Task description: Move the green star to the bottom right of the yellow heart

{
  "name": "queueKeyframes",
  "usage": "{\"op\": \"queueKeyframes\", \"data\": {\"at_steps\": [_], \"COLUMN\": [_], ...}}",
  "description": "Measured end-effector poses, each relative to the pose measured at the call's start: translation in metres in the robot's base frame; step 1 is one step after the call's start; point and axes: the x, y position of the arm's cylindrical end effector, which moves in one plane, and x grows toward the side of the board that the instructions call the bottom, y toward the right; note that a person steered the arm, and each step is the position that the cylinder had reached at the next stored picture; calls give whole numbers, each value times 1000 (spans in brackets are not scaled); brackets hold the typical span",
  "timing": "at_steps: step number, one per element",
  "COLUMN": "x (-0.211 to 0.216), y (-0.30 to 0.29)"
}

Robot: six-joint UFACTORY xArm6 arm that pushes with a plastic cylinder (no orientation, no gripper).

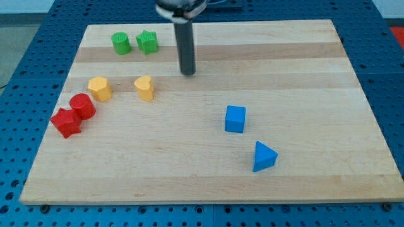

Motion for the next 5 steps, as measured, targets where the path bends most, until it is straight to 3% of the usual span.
{"op": "queueKeyframes", "data": {"at_steps": [1, 2, 5], "x": [-70, -87, -98], "y": [-17, -73, -125]}}
